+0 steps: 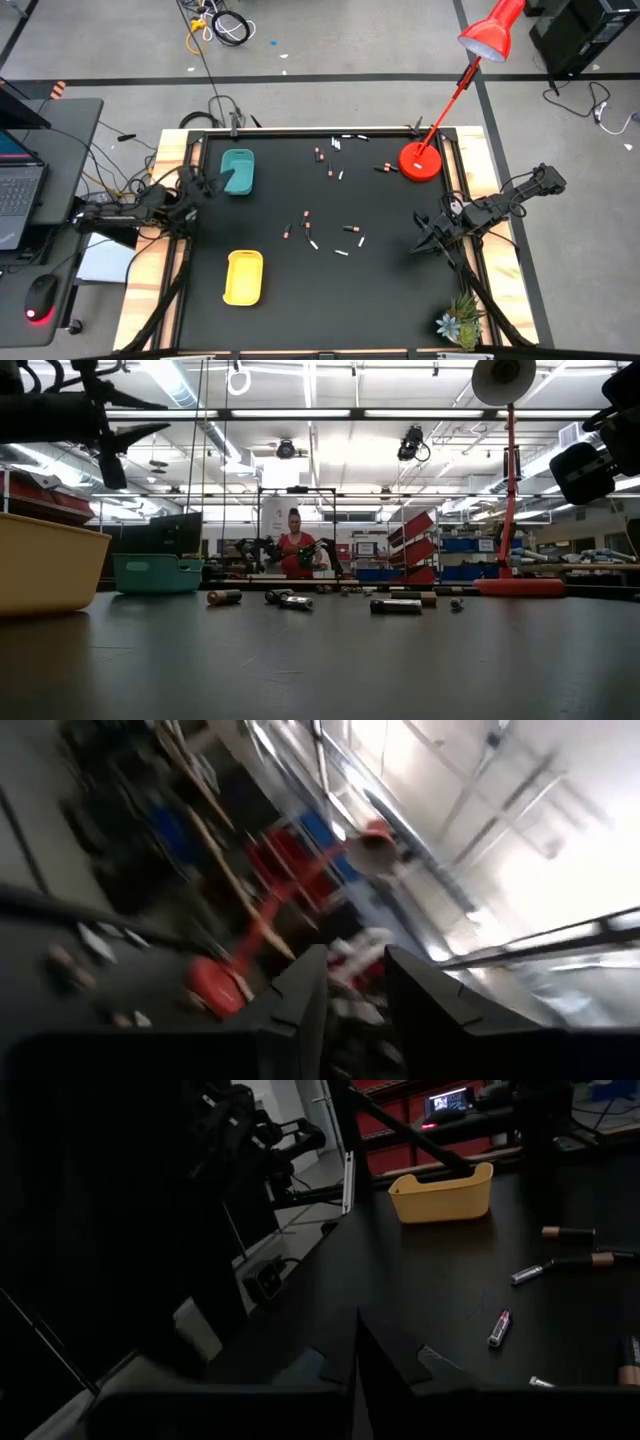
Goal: Sort batteries
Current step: Put the black battery into the yellow bin
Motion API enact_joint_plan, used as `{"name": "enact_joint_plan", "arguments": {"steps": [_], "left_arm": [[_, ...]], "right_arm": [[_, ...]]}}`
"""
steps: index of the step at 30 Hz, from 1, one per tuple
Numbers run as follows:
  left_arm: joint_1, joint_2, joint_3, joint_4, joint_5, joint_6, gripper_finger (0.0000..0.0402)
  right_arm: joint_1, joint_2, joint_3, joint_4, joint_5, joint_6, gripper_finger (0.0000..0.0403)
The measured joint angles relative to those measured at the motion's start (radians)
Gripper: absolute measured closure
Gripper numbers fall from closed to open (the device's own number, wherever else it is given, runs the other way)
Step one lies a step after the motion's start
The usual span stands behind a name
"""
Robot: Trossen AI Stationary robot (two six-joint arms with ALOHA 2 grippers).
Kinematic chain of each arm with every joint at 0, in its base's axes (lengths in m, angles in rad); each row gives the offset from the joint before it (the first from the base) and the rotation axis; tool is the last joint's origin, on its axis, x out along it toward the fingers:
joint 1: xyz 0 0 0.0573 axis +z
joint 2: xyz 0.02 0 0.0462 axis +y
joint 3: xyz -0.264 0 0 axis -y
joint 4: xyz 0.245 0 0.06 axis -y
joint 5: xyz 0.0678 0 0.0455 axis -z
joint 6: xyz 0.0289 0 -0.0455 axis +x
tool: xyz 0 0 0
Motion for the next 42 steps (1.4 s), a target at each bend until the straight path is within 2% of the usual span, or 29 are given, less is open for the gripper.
{"name": "enact_joint_plan", "arguments": {"steps": [5, 10, 15, 18, 21, 24, 27, 31, 33, 36, 40, 42], "left_arm": [[0.000, 0.000, 0.000, -0.005, -0.025, 0.278, 0.0291], [0.000, 0.000, 0.000, 0.000, -0.026, 0.371, 0.0291], [0.000, 0.000, 0.000, 0.055, -0.027, 0.366, 0.0291], [0.000, 0.000, 0.000, 0.149, -0.030, 0.355, 0.0291], [0.000, 0.000, 0.000, 0.251, -0.030, 0.335, 0.0291], [0.000, 0.000, 0.001, 0.332, -0.030, 0.250, 0.0291], [0.000, 0.000, 0.002, 0.347, -0.028, 0.135, 0.0291], [0.000, 0.000, 0.002, 0.339, -0.018, 0.029, 0.0291], [0.000, 0.000, 0.002, 0.344, -0.019, 0.027, 0.0291], [0.000, 0.000, 0.001, 0.344, -0.058, 0.027, 0.0291], [0.000, 0.000, 0.001, 0.344, -0.151, 0.027, 0.0291], [0.000, 0.000, 0.001, 0.344, -0.197, 0.027, 0.0291]], "right_arm": [[0.000, 0.000, 0.000, 0.000, 0.000, 0.000, 0.0380], [0.000, 0.000, 0.000, 0.000, 0.000, 0.000, 0.0380], [0.000, 0.000, 0.000, 0.000, 0.000, 0.000, 0.0380], [0.000, 0.000, 0.000, 0.000, 0.000, -0.001, 0.0380], [-0.008, 0.000, 0.000, 0.000, 0.037, -0.071, 0.0380], [-0.022, 0.000, 0.000, 0.010, 0.087, -0.164, 0.0380], [-0.036, 0.000, 0.000, 0.017, 0.129, -0.228, 0.0380], [-0.055, 0.000, 0.000, 0.099, 0.148, -0.231, 0.0380], [-0.063, 0.001, 0.000, 0.190, 0.149, -0.189, 0.0380], [-0.079, 0.001, 0.000, 0.361, 0.189, -0.019, 0.0380], [-0.108, 0.001, 0.000, 0.578, 0.458, 0.421, 0.0380], [-0.125, 0.001, 0.000, 0.607, 0.593, 0.531, 0.0380]]}}
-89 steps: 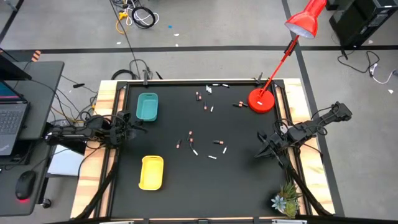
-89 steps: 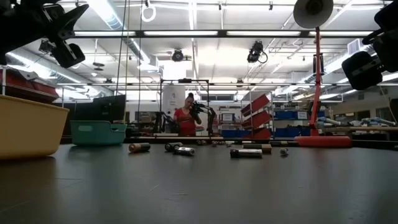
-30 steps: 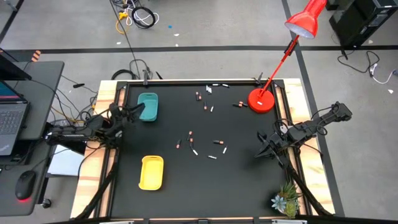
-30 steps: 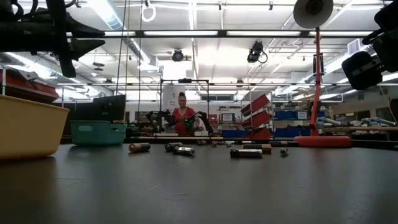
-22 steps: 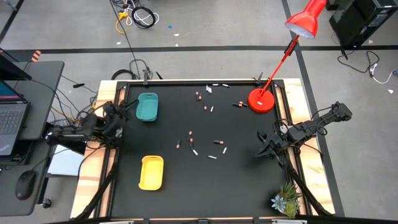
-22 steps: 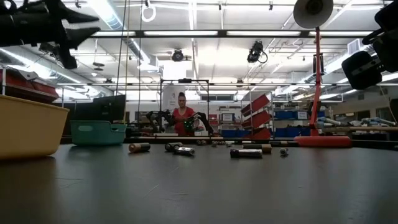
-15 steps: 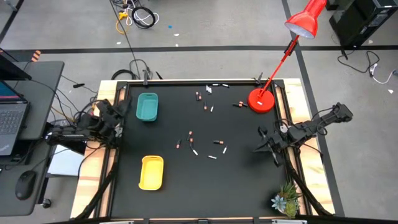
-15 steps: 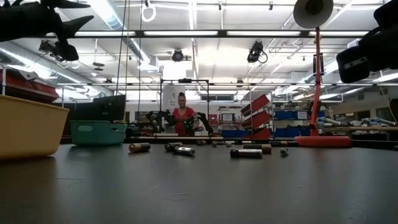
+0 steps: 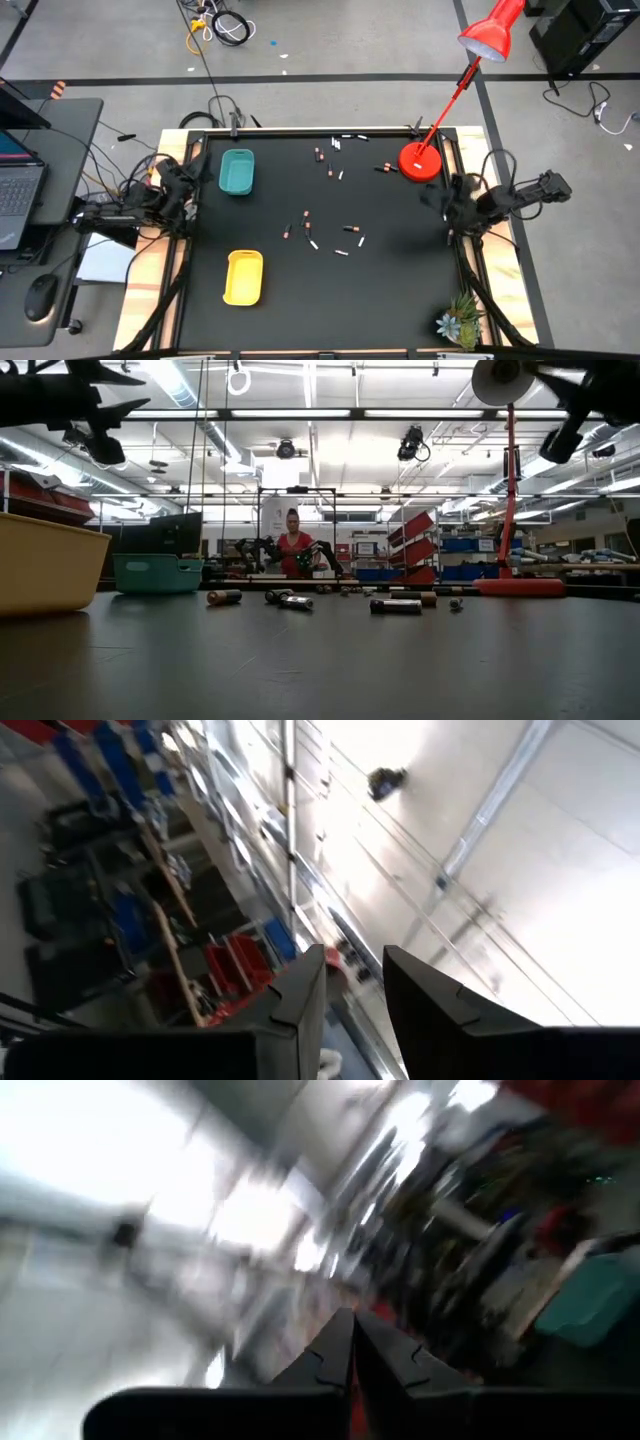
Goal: Sort batteries
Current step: Put the black battery into the yellow bin
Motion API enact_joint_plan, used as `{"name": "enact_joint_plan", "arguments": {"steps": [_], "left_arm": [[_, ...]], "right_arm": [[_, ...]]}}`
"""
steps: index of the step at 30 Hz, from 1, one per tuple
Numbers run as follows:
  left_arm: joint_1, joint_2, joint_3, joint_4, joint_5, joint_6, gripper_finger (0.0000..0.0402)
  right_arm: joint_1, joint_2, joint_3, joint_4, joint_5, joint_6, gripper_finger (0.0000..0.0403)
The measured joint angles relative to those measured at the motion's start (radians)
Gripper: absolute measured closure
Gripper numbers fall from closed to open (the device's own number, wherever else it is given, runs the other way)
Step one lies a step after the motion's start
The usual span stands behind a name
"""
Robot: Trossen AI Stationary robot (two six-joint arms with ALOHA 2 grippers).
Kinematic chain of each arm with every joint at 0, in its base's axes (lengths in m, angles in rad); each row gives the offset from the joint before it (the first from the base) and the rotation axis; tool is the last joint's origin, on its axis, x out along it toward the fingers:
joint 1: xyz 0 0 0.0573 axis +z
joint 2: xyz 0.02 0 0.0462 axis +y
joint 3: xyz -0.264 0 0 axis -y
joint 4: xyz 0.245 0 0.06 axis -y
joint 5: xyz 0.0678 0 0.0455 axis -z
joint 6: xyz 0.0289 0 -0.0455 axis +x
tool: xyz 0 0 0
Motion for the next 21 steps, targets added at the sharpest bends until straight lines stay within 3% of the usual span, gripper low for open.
{"name": "enact_joint_plan", "arguments": {"steps": [3, 9, 15, 21], "left_arm": [[0.000, 0.000, 0.000, 0.000, -0.045, 0.000, 0.0291], [0.000, 0.000, 0.000, -0.001, -0.047, 0.027, 0.0291], [0.000, 0.000, -0.001, -0.001, -0.099, 0.089, 0.0290], [0.000, 0.000, -0.001, -0.014, -0.100, 0.077, 0.0290]], "right_arm": [[-0.026, 0.005, 0.000, -0.001, 0.098, -0.038, 0.0380], [-0.087, 0.047, 0.000, 0.010, 0.155, 0.185, 0.0380], [-0.105, 0.073, 0.000, 0.014, 0.080, 0.216, 0.0380], [-0.105, 0.072, 0.000, 0.014, 0.101, 0.239, 0.0380]]}}
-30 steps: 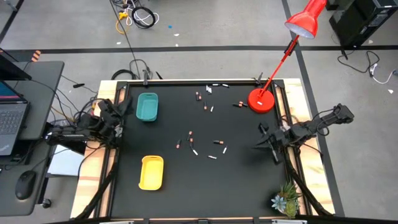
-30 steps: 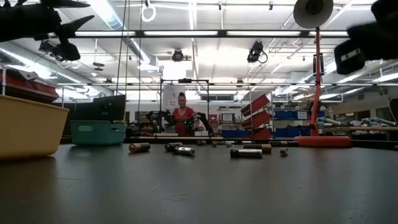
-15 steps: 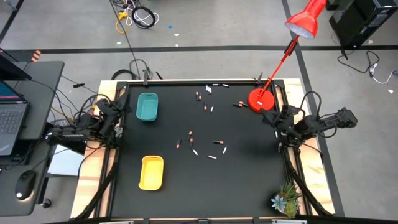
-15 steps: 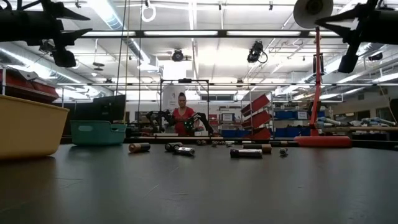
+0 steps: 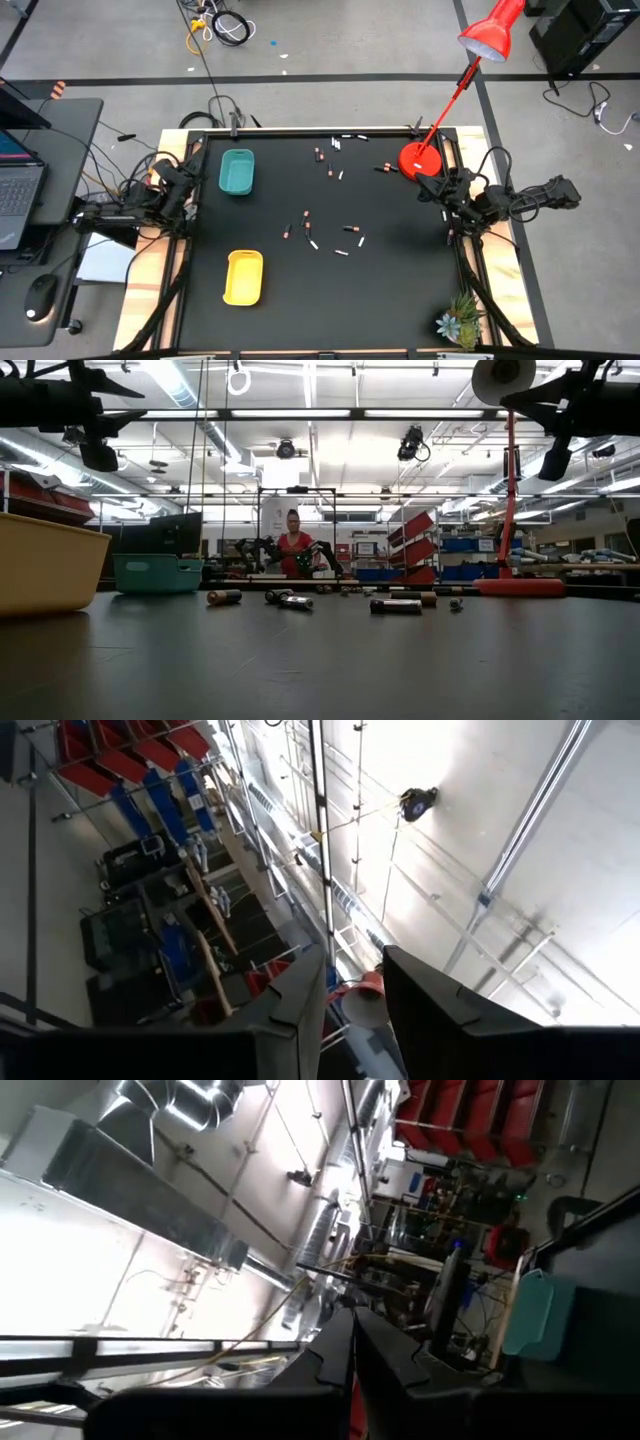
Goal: Sort batteries
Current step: Put the black battery into the yellow bin
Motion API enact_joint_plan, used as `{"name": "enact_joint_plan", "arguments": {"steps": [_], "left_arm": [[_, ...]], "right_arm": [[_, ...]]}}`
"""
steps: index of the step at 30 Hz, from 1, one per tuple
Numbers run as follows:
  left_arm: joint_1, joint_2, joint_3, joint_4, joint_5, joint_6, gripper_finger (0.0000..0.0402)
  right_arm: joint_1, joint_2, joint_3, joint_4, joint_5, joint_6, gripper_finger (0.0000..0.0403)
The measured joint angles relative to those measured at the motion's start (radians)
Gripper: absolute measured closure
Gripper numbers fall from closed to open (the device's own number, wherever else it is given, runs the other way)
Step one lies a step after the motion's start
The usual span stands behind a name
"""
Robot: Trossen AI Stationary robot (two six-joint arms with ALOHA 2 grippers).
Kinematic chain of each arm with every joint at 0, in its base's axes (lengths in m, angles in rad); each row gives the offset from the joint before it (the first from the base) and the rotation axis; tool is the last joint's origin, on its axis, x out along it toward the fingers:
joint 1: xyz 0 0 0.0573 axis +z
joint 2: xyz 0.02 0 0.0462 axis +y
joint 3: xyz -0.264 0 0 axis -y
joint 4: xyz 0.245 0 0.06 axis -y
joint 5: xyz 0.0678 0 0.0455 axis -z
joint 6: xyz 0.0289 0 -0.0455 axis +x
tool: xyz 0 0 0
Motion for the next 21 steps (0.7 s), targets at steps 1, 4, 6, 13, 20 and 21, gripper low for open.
{"name": "enact_joint_plan", "arguments": {"steps": [1, 4, 6, 13, 20, 21], "left_arm": [[0.000, 0.000, 0.000, -0.003, 0.001, -0.001, 0.0290], [0.000, 0.000, 0.000, -0.006, 0.005, -0.021, 0.0290], [0.000, 0.000, -0.001, -0.006, 0.028, -0.027, 0.0290], [0.000, 0.001, 0.037, -0.015, 0.100, -0.017, 0.0290], [0.000, 0.054, 0.234, -0.226, 0.135, 0.078, 0.0290], [0.000, 0.074, 0.273, -0.289, 0.135, 0.078, 0.0290]], "right_arm": [[0.000, 0.000, 0.000, -0.003, 0.022, 0.004, 0.0380], [0.000, 0.000, 0.000, -0.003, 0.066, 0.024, 0.0380], [0.000, 0.000, 0.000, -0.014, 0.070, 0.000, 0.0380], [-0.008, 0.000, 0.000, -0.005, 0.065, 0.029, 0.0380], [-0.031, 0.030, 0.116, -0.016, -0.023, -0.075, 0.0380], [-0.031, 0.055, 0.172, -0.051, -0.046, -0.133, 0.0380]]}}
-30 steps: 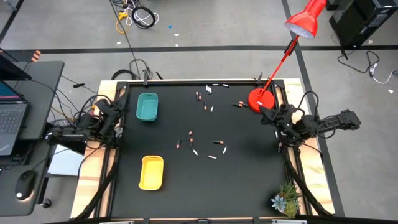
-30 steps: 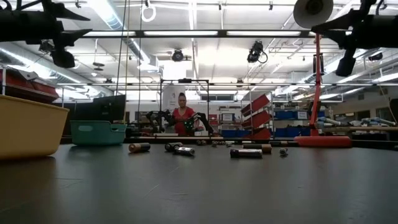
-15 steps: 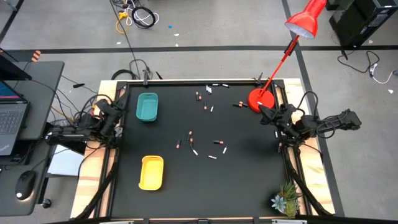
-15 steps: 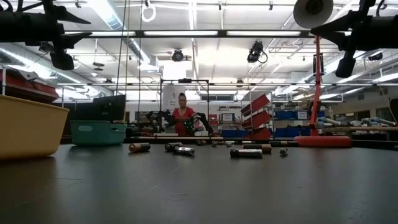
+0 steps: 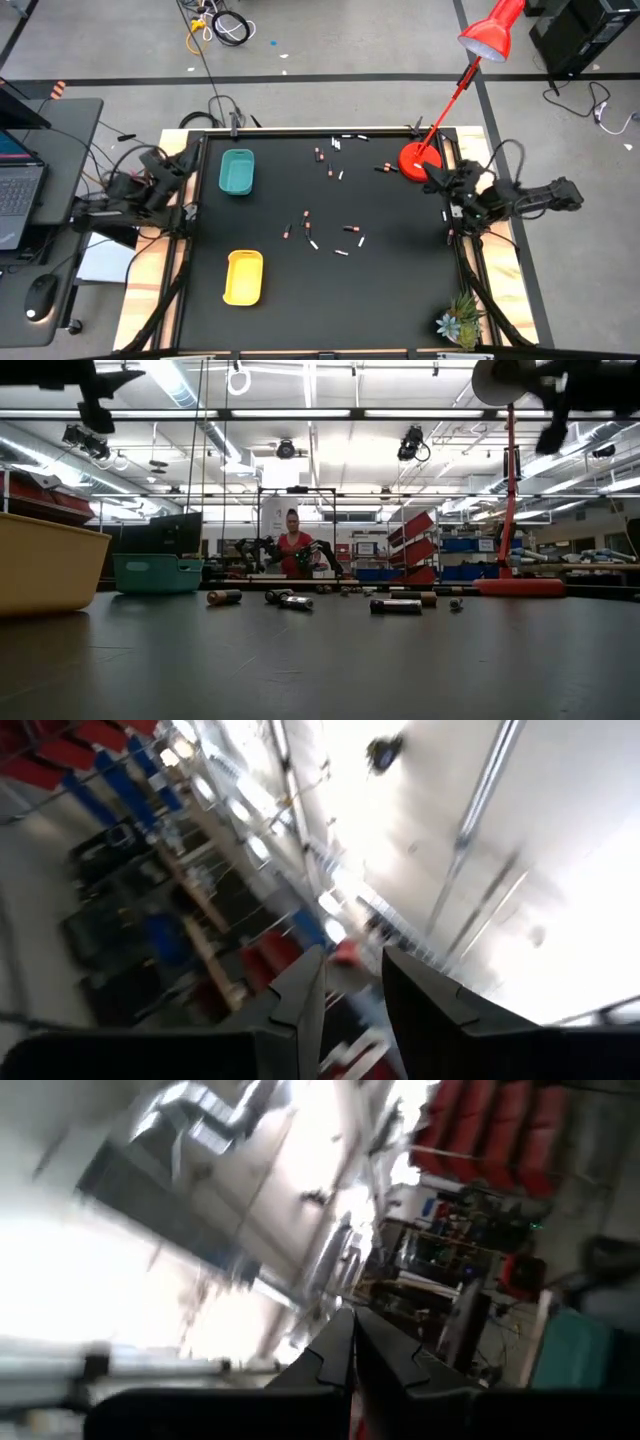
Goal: Sort batteries
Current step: Put the black battery into the yellow bin
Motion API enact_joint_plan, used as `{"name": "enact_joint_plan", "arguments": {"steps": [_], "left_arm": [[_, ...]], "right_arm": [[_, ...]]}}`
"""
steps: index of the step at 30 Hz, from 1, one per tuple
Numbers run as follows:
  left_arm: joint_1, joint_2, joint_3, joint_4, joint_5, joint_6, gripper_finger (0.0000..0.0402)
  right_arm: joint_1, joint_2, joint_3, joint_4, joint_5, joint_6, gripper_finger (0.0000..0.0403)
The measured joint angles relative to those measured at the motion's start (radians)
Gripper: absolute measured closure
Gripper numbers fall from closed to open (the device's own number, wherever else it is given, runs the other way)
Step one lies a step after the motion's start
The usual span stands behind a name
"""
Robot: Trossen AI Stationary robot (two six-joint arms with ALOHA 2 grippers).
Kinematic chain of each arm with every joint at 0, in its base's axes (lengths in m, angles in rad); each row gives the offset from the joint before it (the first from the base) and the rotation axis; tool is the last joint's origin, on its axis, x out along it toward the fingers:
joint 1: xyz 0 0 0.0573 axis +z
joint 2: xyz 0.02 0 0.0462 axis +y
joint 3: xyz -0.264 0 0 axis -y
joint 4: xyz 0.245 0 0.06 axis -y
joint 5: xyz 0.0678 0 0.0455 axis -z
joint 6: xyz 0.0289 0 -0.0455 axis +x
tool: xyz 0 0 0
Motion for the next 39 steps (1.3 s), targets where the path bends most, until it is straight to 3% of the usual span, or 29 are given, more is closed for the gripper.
{"name": "enact_joint_plan", "arguments": {"steps": [5, 9, 12, 21, 31, 35, 39], "left_arm": [[0.000, 0.129, 0.171, -0.199, 0.038, -0.001, 0.0290], [0.000, 0.252, 0.282, -0.245, 0.146, 0.043, 0.0290], [0.000, 0.347, 0.339, -0.252, 0.234, 0.106, 0.0291], [0.000, 0.530, 0.375, -0.234, 0.264, 0.122, 0.0291], [0.000, 0.547, 0.376, -0.152, 0.282, 0.071, 0.0291], [0.000, 0.565, 0.376, -0.158, 0.364, 0.052, 0.0291], [0.000, 0.633, 0.376, -0.159, 0.477, 0.036, 0.0291]], "right_arm": [[0.000, 0.195, 0.328, -0.335, -0.031, -0.202, 0.0380], [0.000, 0.388, 0.575, -0.612, -0.042, -0.299, 0.0380], [0.000, 0.524, 0.697, -0.717, -0.042, -0.339, 0.0380], [0.000, 0.774, 0.801, -0.534, -0.138, -0.345, 0.0380], [-0.023, 0.834, 0.802, -0.410, -0.117, -0.500, 0.0382], [-0.023, 0.834, 0.802, -0.350, -0.149, -0.473, 0.0389], [-0.028, 0.837, 0.803, -0.314, -0.277, -0.474, 0.0393]]}}
